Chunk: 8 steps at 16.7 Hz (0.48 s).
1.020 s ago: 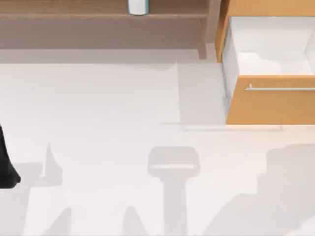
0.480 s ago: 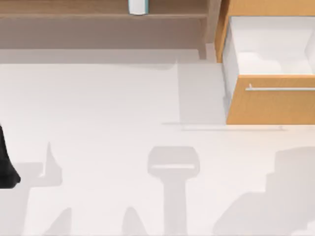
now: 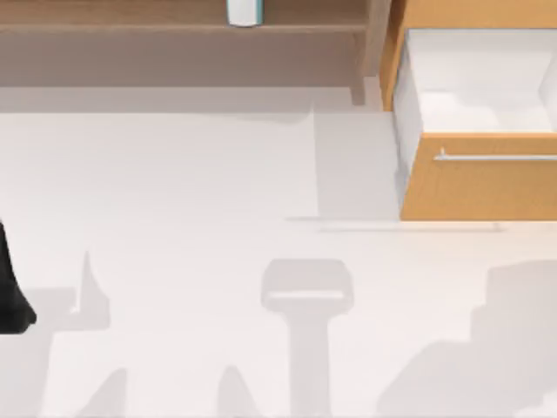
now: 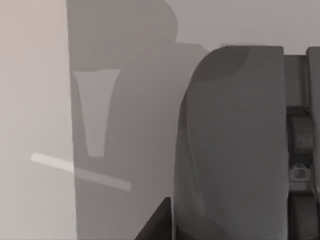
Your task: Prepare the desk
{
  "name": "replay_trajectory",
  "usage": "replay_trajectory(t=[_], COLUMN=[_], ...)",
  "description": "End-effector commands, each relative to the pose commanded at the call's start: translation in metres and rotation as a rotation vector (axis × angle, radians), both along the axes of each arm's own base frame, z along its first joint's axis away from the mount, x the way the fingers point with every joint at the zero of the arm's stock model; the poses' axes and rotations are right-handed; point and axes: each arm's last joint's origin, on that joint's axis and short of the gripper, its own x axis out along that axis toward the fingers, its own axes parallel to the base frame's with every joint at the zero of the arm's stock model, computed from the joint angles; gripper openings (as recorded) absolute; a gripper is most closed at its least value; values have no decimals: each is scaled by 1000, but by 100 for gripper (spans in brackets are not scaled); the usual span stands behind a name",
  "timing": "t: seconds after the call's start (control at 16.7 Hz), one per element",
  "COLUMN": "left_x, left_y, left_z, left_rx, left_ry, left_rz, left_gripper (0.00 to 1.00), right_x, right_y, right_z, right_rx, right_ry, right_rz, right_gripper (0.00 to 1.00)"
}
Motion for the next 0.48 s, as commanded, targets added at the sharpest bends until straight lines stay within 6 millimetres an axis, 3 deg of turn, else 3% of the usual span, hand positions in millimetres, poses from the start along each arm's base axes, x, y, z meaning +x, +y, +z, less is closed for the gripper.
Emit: replay_trajectory(t=[0.18, 0.48], left_x=[0, 0], left_y=[0, 0], left_z=[0, 0], left_rx=[0, 0], left_ry=[0, 0], left_rz=[0, 0], left_gripper=[100, 100], right_x=[0, 0], right_y=[0, 0], right_z=[0, 0], right_rx=[0, 0], right_ry=[0, 0], right_rz=[0, 0], right_gripper=[98, 100])
